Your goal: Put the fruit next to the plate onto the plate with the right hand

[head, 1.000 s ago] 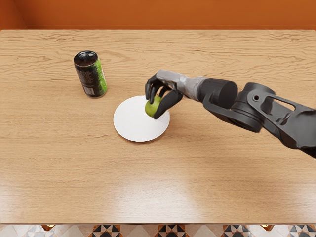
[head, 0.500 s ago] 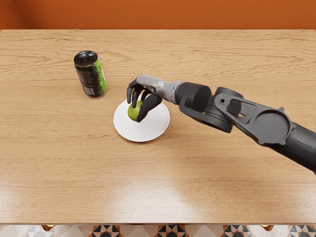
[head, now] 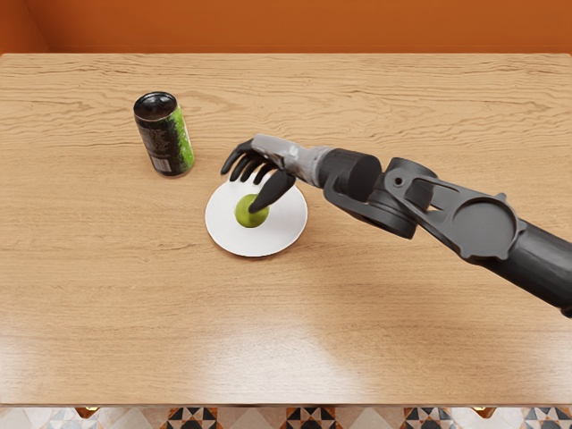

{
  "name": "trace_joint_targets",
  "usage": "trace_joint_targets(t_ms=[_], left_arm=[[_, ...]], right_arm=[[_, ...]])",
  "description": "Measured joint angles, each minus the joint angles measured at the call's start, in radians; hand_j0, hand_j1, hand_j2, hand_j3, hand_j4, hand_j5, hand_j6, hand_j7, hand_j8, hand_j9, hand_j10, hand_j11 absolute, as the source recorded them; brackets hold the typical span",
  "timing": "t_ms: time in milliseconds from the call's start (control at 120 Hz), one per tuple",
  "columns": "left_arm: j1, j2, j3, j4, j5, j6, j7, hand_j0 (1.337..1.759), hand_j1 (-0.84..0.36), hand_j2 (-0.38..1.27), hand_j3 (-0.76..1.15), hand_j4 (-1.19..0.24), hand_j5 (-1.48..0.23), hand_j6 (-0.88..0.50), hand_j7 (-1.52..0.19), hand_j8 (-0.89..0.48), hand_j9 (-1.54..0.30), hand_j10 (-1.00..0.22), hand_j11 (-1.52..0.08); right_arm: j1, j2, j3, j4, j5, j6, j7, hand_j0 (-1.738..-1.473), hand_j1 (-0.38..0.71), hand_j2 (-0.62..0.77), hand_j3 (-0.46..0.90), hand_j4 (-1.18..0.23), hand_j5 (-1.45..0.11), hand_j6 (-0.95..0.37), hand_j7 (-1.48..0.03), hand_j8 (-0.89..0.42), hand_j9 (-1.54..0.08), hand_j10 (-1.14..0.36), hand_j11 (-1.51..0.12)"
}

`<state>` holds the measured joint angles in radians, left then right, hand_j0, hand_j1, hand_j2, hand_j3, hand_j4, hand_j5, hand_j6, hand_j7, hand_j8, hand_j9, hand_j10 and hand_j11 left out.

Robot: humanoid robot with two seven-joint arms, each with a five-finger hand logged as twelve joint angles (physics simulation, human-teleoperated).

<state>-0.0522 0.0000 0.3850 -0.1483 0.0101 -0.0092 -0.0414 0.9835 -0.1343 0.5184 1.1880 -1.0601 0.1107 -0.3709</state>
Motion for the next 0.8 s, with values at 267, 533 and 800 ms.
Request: trace_joint_targets(t_ms=[267, 533, 800], left_arm=[[0.000, 0.000, 0.000, 0.000, 0.000, 0.000, 0.000, 1.658, 0.07, 0.05, 0.00, -0.23, -0.30, -0.23, -0.30, -0.23, -0.30, -0.23, -0.30], [0.000, 0.000, 0.000, 0.000, 0.000, 0.000, 0.000, 1.658, 0.07, 0.05, 0.00, -0.23, -0.30, -0.23, -0.30, -0.23, -0.30, -0.23, -0.30], [0.000, 0.000, 0.000, 0.000, 0.000, 0.000, 0.000, 1.658, 0.07, 0.05, 0.00, -0.23, -0.30, -0.23, -0.30, -0.23, -0.30, -0.23, -0.30]], right_arm=[[0.005, -0.023, 0.014, -0.001, 0.088, 0.019, 0.008, -1.658, -0.01, -0.02, 0.00, -0.30, -0.39, -0.30, -0.39, -0.28, -0.39, -0.28, -0.39], [0.023, -0.150, 0.094, 0.000, 0.462, 0.292, 0.046, -1.658, -0.22, -0.01, 0.00, -0.11, -0.15, -0.11, -0.15, -0.11, -0.15, -0.11, -0.15], [-0.014, -0.342, 0.098, -0.003, 0.882, 0.484, 0.048, -1.658, -0.28, -0.01, 0.00, -0.06, -0.08, -0.06, -0.08, -0.06, -0.08, -0.06, -0.08]])
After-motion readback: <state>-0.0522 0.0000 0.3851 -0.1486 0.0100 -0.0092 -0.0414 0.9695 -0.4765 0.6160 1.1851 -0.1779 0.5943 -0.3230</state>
